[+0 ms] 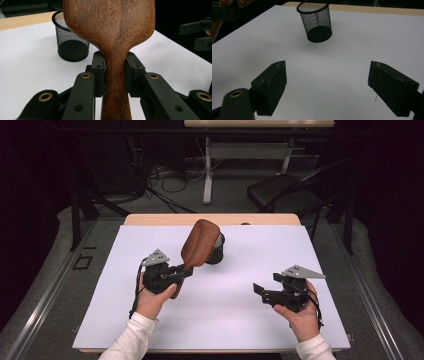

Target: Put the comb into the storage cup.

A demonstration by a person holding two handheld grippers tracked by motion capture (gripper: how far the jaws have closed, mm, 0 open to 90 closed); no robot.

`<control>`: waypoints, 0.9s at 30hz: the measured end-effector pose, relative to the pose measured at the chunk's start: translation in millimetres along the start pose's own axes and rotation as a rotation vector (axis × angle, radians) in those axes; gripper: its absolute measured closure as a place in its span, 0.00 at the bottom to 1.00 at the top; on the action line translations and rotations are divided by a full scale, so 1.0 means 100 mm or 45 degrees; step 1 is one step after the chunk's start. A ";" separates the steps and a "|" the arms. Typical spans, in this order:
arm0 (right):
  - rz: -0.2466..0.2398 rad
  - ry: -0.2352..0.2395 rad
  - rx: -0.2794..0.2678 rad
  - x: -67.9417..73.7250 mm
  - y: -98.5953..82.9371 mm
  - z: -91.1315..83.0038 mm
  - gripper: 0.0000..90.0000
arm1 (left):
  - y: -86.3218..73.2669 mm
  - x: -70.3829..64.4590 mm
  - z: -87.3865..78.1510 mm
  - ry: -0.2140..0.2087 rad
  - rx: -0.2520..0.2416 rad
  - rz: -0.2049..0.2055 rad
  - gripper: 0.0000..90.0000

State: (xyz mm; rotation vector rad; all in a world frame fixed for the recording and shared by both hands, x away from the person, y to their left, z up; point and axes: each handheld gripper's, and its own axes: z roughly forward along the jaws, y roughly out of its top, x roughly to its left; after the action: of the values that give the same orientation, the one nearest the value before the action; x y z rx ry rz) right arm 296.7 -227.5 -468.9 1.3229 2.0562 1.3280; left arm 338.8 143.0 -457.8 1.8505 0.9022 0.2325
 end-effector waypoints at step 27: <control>-0.048 0.193 0.139 0.02 0.56 0.32 0.19 | -0.02 -0.05 0.10 -0.073 -0.004 0.043 0.81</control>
State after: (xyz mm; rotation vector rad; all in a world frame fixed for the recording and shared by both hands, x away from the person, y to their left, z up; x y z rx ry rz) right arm 347.3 -202.2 -436.6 1.2552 2.2730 1.3548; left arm 339.5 132.4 -463.2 1.8613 0.8315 0.2006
